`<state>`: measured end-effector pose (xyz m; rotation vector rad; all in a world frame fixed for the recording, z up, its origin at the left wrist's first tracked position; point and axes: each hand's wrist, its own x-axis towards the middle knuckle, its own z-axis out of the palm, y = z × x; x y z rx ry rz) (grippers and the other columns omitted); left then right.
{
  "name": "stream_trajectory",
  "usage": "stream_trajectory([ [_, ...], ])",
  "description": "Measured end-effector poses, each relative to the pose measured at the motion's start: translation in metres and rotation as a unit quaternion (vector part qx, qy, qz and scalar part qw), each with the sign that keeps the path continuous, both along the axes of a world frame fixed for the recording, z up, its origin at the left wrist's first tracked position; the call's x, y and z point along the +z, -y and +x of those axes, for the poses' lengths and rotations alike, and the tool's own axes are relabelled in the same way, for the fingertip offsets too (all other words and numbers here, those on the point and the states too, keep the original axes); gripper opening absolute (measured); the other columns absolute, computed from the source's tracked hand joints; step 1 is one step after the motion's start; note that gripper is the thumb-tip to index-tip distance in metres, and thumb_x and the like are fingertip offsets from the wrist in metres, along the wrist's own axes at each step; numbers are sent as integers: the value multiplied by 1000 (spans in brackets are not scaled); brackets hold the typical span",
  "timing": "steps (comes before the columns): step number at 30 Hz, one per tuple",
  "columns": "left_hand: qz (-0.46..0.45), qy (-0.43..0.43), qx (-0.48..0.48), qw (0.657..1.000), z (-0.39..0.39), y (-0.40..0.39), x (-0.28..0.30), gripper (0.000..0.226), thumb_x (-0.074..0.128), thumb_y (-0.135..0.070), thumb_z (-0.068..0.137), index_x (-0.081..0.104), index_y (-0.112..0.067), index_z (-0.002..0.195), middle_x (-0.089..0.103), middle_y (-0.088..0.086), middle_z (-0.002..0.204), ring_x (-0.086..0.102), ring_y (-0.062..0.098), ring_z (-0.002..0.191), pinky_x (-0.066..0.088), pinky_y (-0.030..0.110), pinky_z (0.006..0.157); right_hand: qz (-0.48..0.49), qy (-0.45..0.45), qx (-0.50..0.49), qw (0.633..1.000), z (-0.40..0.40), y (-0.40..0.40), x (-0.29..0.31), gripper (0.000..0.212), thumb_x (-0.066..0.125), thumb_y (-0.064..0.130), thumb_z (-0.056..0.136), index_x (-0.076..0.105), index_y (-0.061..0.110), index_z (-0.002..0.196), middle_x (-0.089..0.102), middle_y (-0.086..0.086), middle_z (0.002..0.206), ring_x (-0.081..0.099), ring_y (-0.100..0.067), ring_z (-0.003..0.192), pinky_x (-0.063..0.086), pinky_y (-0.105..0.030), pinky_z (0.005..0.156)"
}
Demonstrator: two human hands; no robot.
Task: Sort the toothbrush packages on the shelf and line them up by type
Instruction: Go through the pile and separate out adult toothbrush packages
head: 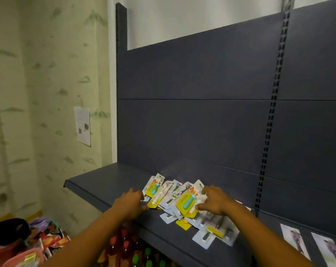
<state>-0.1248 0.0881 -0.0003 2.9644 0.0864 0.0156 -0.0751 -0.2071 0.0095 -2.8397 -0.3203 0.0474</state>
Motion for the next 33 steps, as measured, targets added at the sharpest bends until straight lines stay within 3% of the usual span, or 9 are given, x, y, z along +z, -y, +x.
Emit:
stream_trajectory([
  [3,5,6,4,1000,44,-15,-2,44,56,-46,92,50,-23,128,49,5,131,55,24,113,48,34,90,0,13,-7,1000,43,-13,4,79,67,59,79,42,17,140,41,-7,144,40,-27,133,40,-38,106],
  [7,-18,-6,16,1000,88,-26,-20,35,54,-38,93,55,-17,121,54,7,128,57,24,110,48,34,88,15,56,-7,998,76,-26,5,59,66,56,82,50,19,125,49,-4,127,45,-24,124,44,-36,97],
  [12,-68,-30,14,997,132,-36,-53,59,57,-63,82,58,-17,119,48,10,135,54,26,116,50,40,94,19,79,-25,996,90,-25,13,54,67,54,82,51,19,121,45,2,113,46,-20,117,44,-34,94],
  [15,-51,-16,15,998,151,-42,-66,58,57,-60,82,58,-17,120,45,13,139,47,30,125,49,42,96,34,91,-60,994,93,-22,17,51,67,50,84,51,19,121,48,1,118,46,-20,118,44,-34,95],
  [21,-71,-6,25,997,177,-75,-69,59,61,-55,83,53,-16,127,46,11,132,45,28,124,48,35,92,27,78,-112,990,94,-47,4,44,66,46,85,52,16,115,51,-4,116,48,-22,113,44,-34,93],
  [26,-75,-19,32,997,187,-115,-64,57,68,-49,79,55,-15,123,58,8,122,56,25,110,52,29,78,50,87,-123,987,92,-77,-7,35,66,52,84,48,27,99,52,0,108,49,-19,104,42,-30,84],
  [28,-95,-44,26,994,188,-126,-59,62,74,-45,73,51,-13,121,59,8,120,58,26,107,54,32,80,50,86,-124,987,88,-88,-12,33,67,48,84,48,26,100,53,-1,110,50,-20,106,42,-30,84],
  [30,-156,-70,20,985,189,-132,-54,67,79,-32,69,41,-11,120,59,10,117,60,25,102,55,33,77,49,87,-130,987,85,-96,-16,33,67,46,84,50,24,103,53,-2,111,50,-20,107,43,-31,86],
  [33,-256,-101,8,961,189,-135,-46,56,72,-19,78,39,-6,121,63,10,98,63,19,77,49,25,55,51,88,-148,984,81,-102,-15,38,67,47,84,53,22,108,53,0,111,51,-19,104,45,-31,86],
])
